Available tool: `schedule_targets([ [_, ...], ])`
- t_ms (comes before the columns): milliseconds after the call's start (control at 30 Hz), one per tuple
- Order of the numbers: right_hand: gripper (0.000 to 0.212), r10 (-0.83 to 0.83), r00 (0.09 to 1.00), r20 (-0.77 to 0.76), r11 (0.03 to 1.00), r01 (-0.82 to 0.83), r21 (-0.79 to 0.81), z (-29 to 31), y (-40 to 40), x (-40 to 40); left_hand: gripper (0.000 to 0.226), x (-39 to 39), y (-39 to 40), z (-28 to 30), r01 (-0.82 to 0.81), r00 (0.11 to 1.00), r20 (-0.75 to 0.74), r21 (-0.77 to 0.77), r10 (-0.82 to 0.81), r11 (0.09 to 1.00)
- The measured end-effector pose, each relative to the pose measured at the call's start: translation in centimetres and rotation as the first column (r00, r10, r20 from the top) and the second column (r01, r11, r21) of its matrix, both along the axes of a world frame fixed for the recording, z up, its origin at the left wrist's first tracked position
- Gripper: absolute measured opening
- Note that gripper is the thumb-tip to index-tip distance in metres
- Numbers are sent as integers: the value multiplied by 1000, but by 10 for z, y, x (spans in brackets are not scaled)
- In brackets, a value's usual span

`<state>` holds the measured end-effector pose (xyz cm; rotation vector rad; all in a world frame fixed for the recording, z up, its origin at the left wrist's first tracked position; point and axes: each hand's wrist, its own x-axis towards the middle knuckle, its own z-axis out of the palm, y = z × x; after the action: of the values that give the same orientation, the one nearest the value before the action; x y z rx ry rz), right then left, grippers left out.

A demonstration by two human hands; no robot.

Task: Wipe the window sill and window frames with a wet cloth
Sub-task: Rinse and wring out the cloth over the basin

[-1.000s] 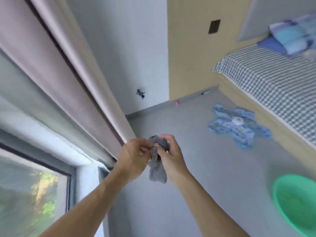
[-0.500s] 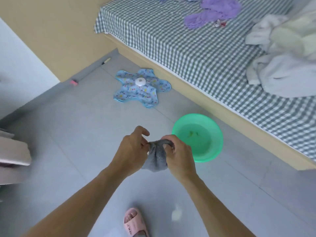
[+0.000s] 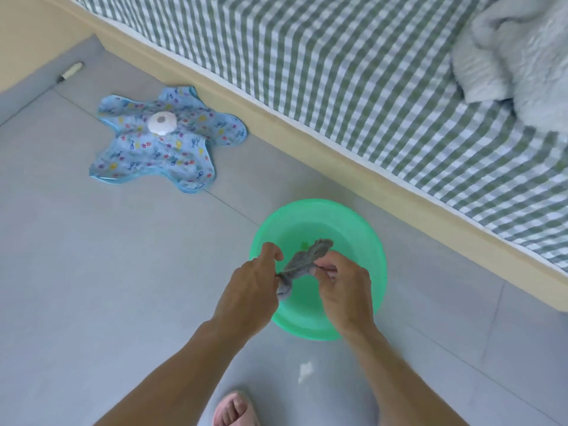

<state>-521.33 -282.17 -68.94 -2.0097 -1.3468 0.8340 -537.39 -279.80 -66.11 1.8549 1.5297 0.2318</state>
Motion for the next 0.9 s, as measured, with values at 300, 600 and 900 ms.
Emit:
schedule_targets([
  [300, 12, 197, 968, 158, 980, -201, 9, -191, 62, 63, 31, 45, 53, -198, 339, 929, -271, 355, -251, 871],
  [600, 41, 188, 798, 573, 966, -256, 39, -313, 69, 61, 57, 102, 49, -341, -47, 888, -452, 99, 87, 994],
  [900, 54, 345, 649, 678, 916, -391, -91, -359, 93, 76, 63, 108, 57, -391, -56, 865, -468, 268, 180, 962],
])
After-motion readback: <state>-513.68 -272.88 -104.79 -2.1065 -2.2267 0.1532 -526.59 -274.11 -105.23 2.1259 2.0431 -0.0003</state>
